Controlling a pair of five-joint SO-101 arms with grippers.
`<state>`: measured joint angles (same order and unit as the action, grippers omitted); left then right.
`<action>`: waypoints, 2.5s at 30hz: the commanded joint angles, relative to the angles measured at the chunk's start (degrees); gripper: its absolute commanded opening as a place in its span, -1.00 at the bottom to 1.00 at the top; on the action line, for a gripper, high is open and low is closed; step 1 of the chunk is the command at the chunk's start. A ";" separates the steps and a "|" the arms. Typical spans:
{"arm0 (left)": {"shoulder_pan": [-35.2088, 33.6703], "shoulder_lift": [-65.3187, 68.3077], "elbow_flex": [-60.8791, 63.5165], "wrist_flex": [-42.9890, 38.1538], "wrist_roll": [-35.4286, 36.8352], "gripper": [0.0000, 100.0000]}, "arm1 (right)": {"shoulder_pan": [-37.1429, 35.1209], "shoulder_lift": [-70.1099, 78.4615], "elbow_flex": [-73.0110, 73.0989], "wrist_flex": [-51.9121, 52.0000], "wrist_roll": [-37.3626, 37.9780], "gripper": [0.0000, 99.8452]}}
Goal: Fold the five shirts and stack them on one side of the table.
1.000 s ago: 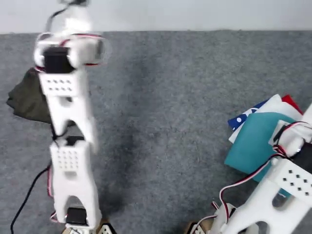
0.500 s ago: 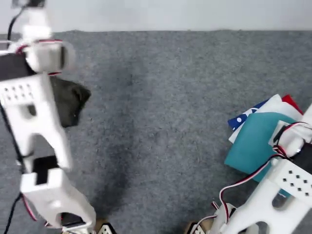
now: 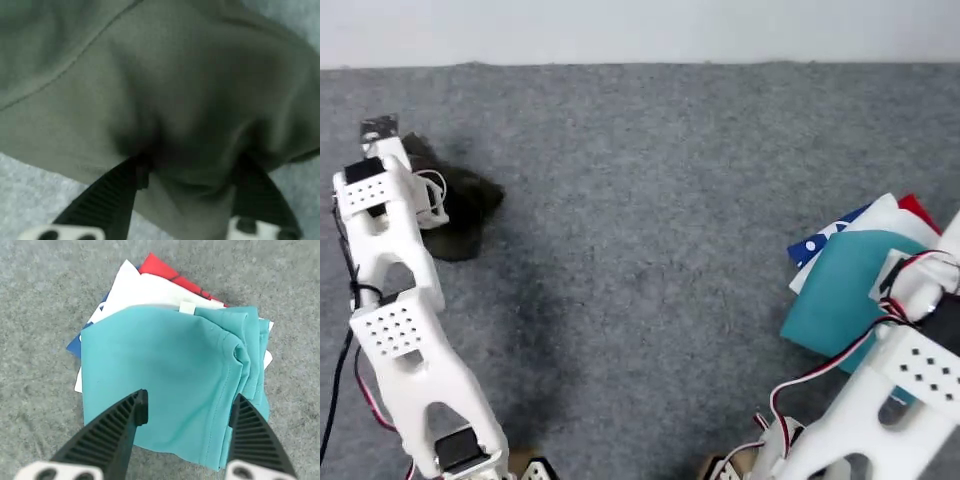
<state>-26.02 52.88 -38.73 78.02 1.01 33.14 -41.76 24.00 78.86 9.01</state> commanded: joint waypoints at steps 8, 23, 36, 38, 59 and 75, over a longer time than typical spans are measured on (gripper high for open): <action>14.95 2.73 -40.48 22.77 0.62 -0.98 | -0.40 -1.45 0.70 0.31 -0.44 -0.47; 39.82 -36.48 -29.85 22.77 0.53 -0.98 | -0.31 -1.45 0.79 0.40 -0.44 -0.47; 62.59 -63.30 24.40 22.33 -9.67 -0.98 | -0.31 -1.01 0.88 0.40 -0.44 -0.47; 63.12 -67.69 29.93 22.24 -14.24 -0.98 | -0.31 -1.27 2.02 0.04 -0.44 -0.47; 37.71 -90.81 41.80 22.33 -14.86 -0.61 | -23.87 -0.84 10.73 -0.13 6.15 -0.47; 22.95 -114.64 62.55 16.88 -15.12 -0.61 | -40.31 -1.36 21.10 -7.96 9.76 -0.47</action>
<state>-1.32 -57.98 20.26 97.63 -13.49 -4.40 -41.85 45.10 71.38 18.15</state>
